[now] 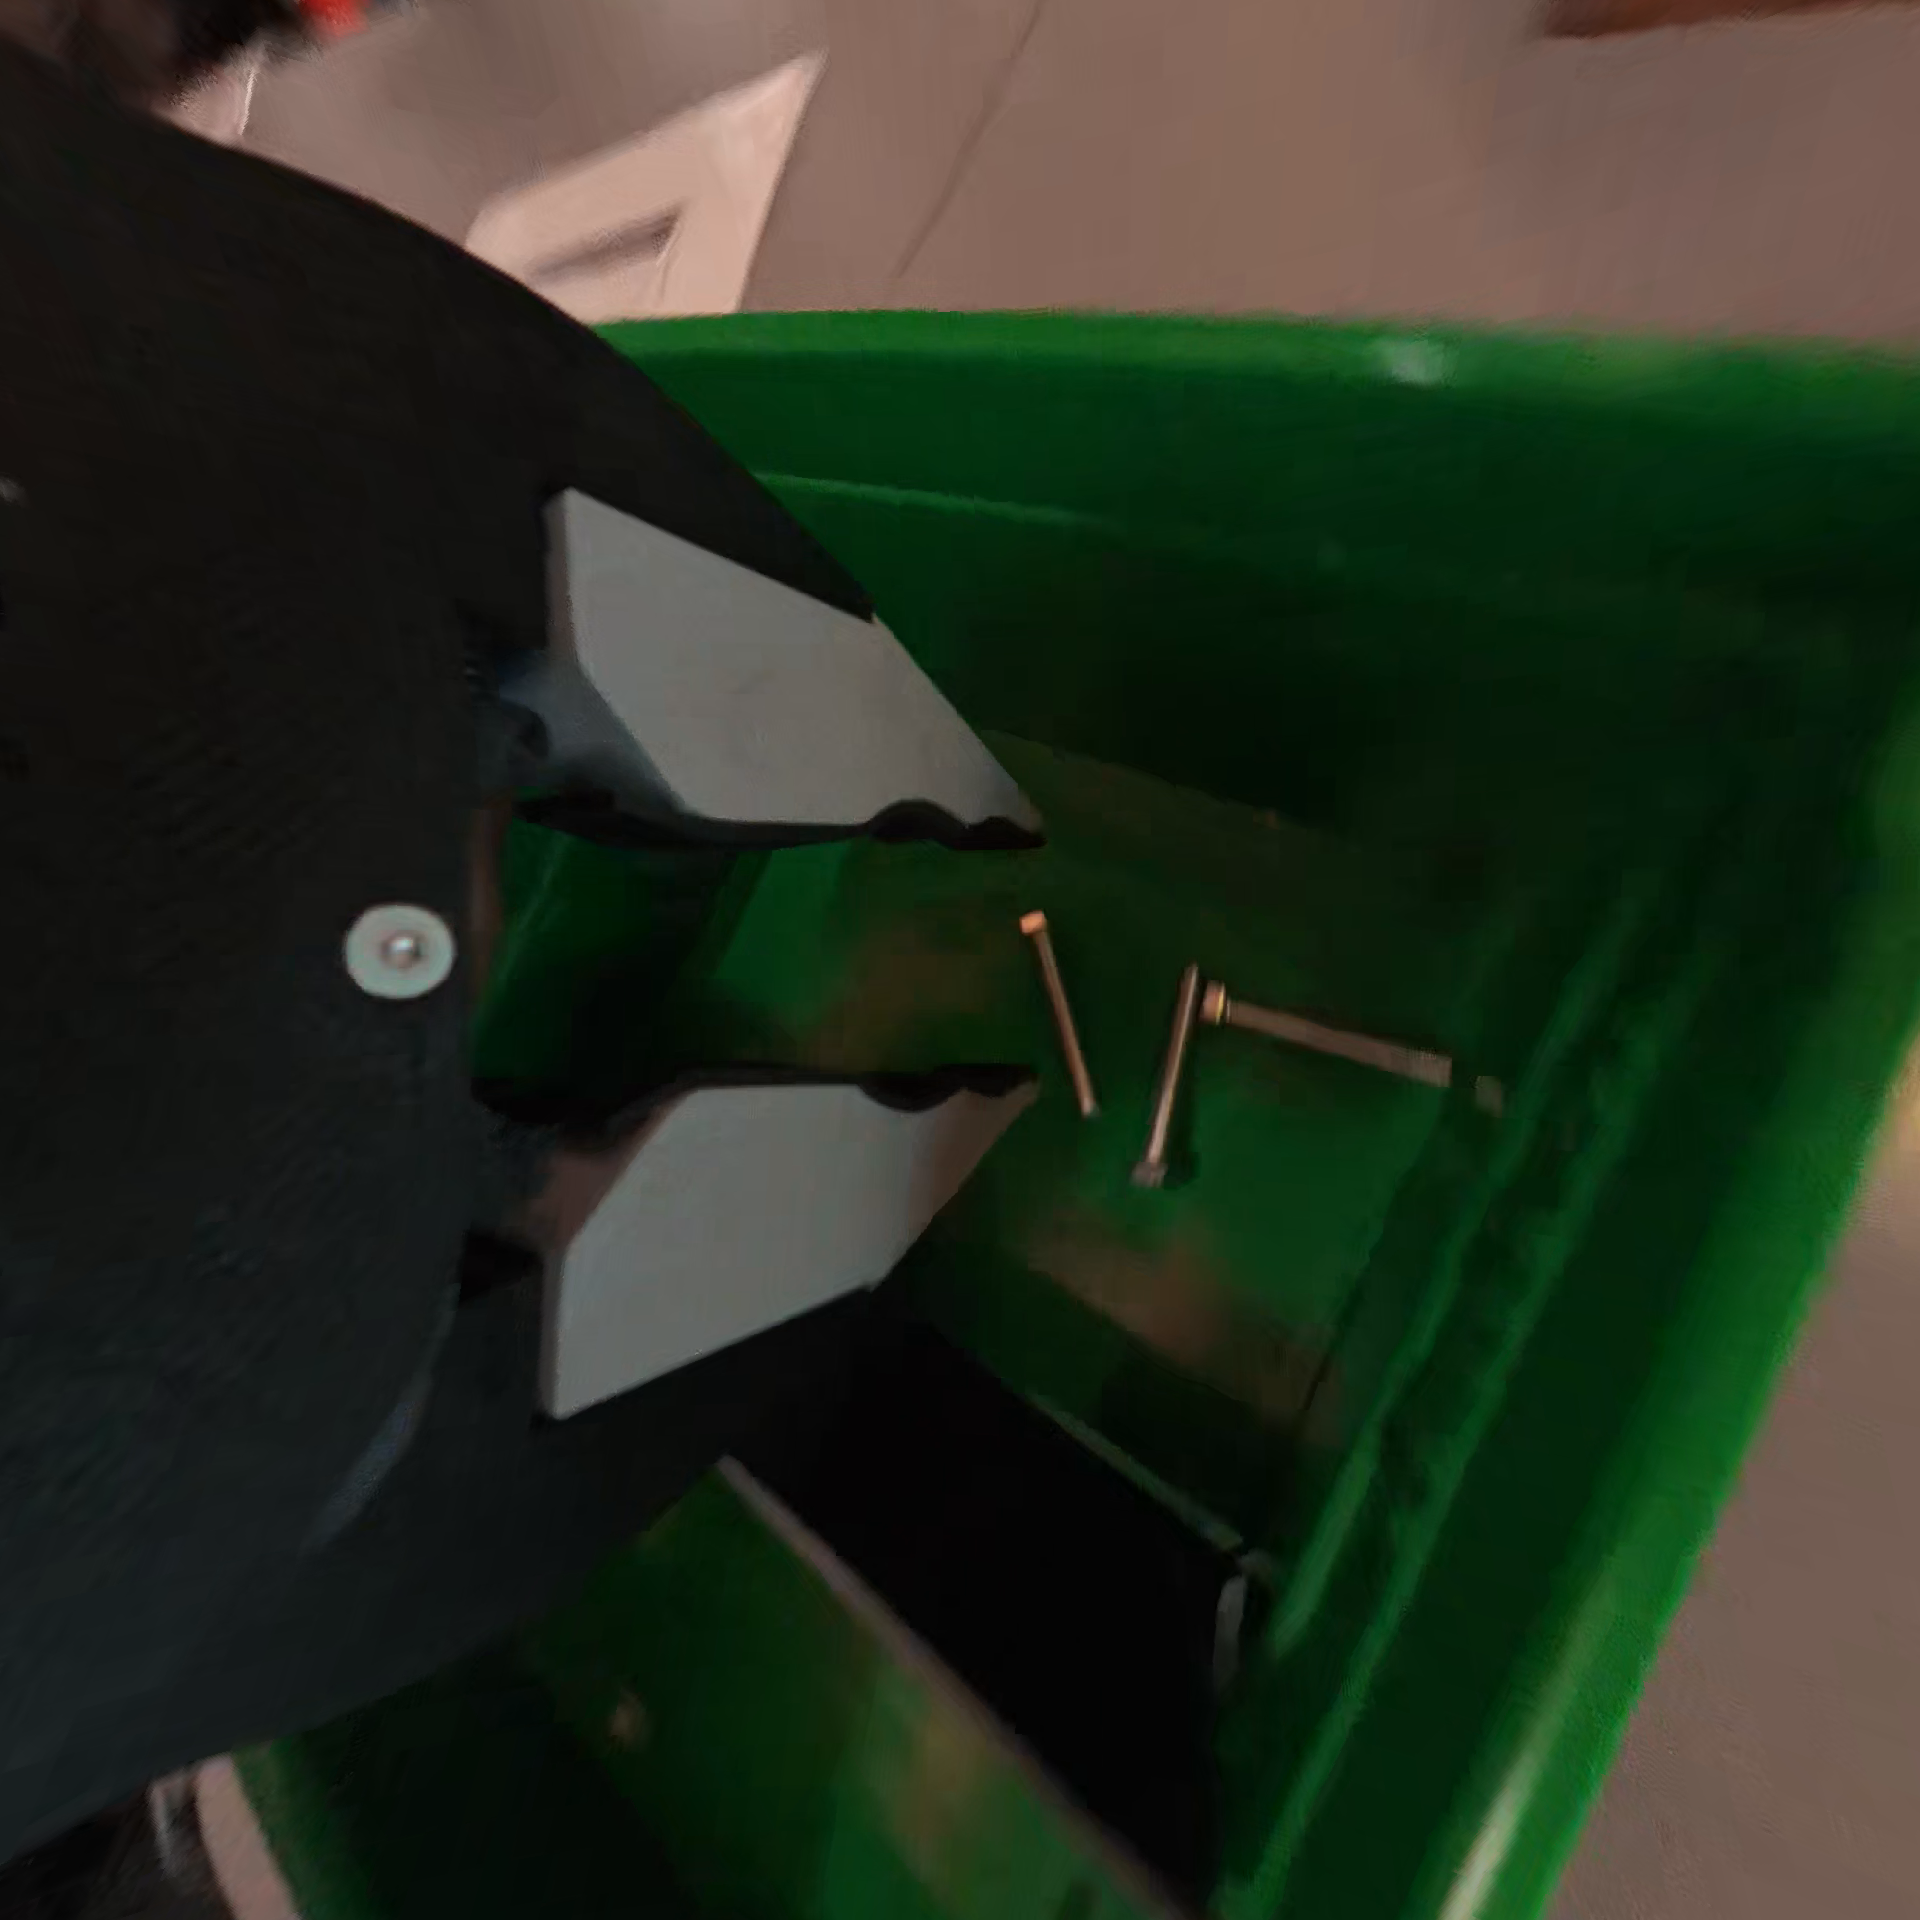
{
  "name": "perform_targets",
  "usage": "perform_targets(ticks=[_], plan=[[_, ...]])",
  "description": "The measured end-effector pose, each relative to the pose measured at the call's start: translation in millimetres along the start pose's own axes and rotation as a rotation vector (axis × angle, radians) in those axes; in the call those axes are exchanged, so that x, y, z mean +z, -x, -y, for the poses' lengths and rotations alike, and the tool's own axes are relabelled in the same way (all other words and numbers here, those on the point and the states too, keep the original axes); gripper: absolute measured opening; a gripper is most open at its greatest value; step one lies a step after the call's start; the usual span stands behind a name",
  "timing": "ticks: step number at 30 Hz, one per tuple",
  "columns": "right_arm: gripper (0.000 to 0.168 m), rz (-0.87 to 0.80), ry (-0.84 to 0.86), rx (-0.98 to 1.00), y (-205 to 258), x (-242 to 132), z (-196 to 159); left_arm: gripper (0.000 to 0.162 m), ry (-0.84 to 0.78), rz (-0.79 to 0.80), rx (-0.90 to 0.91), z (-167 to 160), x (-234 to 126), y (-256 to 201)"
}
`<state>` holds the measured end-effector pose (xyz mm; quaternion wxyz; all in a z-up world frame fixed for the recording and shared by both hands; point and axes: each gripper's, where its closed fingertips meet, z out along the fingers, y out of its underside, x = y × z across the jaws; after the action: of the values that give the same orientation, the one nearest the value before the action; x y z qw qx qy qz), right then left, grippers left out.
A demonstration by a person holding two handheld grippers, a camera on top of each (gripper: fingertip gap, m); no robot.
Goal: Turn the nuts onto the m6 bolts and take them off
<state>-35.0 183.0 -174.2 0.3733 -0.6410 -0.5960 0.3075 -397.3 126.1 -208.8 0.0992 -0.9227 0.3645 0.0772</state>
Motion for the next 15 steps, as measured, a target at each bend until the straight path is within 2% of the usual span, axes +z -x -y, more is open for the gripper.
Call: perform_targets(ticks=[1, 3, 4, 6, 9, 15], plan=[[0.040, 0.003, 0.000, 0.003, 0.2, 0.0, 0.0, 0.044, 0.002, 0.031, 0.155, 1.1, -0.5, -4.7], [0.040, 0.007, -0.001, 0.007, 0.4, 0.2, 0.0, 0.027, 0.000, 0.138, 0.382, 6.4, 1.2, -2.2], [0.040, 0.008, -0.002, 0.008, 0.4, 0.3, 0.0, 0.024, 0.020, 0.140, 0.440, 6.3, 3.7, -3.2], [0.040, 0.009, -0.001, 0.012, 0.1, 0.4, -0.4, 0.024, 0.084, 0.126, 0.465, 1.8, 8.4, 0.6], [0.040, 0.015, -0.003, 0.023, -0.6, 0.2, -0.7, 0.017, 0.132, 0.087, 0.511, -2.8, 11.7, 2.6], [0.040, 0.024, -0.013, 0.043, -2.9, -1.9, 0.3, 0.019, 0.203, 0.036, 0.597, -5.7, 8.9, -0.7]])
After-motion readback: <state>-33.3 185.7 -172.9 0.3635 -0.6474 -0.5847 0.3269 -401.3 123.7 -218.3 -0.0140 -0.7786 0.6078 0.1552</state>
